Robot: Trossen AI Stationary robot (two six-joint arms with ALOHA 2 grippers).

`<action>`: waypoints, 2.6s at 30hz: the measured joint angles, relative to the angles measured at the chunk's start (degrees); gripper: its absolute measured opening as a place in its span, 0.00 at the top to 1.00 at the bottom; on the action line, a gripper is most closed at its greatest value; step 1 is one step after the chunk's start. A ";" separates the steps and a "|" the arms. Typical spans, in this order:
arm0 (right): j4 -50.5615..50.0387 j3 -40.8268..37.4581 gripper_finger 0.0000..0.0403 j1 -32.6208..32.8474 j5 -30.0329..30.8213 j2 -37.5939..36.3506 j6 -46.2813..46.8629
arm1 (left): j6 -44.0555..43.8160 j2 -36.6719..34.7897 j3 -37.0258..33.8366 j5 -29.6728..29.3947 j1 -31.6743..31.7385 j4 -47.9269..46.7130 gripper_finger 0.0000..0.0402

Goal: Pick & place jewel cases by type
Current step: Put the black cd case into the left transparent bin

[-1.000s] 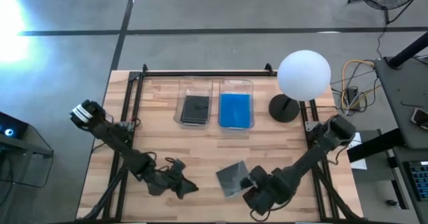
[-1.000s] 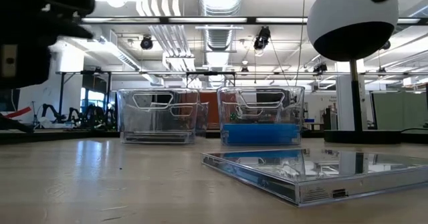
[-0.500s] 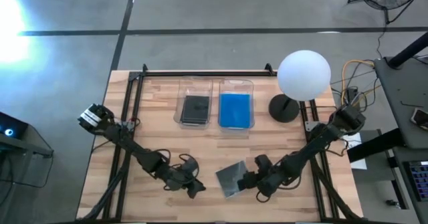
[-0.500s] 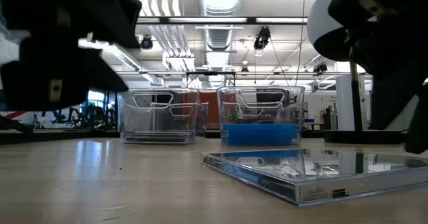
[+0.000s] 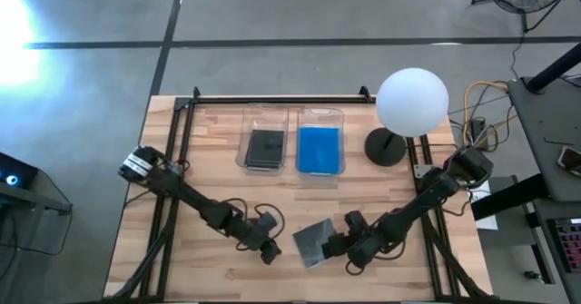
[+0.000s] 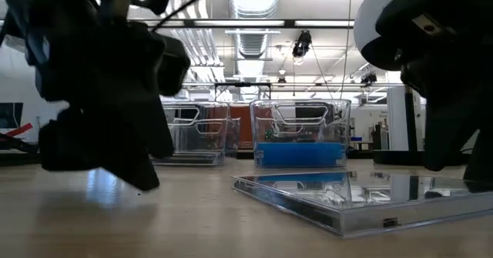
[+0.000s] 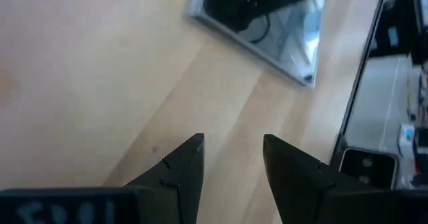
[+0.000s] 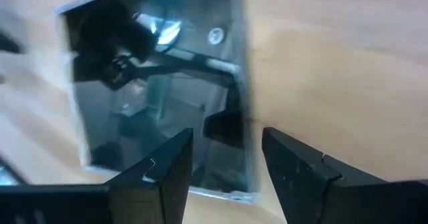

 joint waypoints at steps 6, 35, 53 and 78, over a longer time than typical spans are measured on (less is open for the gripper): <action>9.00 -0.09 0.56 -0.02 -0.44 1.39 -3.71 | 3.75 5.10 3.97 7.04 1.68 1.69 0.66; 22.44 -0.06 0.56 -0.62 6.45 -3.12 -19.53 | 7.35 8.62 7.56 13.86 1.00 -1.35 0.66; 38.55 0.00 0.56 -1.61 12.01 -3.51 -30.99 | 9.39 8.68 7.46 14.55 0.92 -1.97 0.66; 14.05 -0.03 0.52 -4.84 5.26 2.58 -10.66 | 10.38 8.68 7.39 14.25 0.72 -1.88 0.66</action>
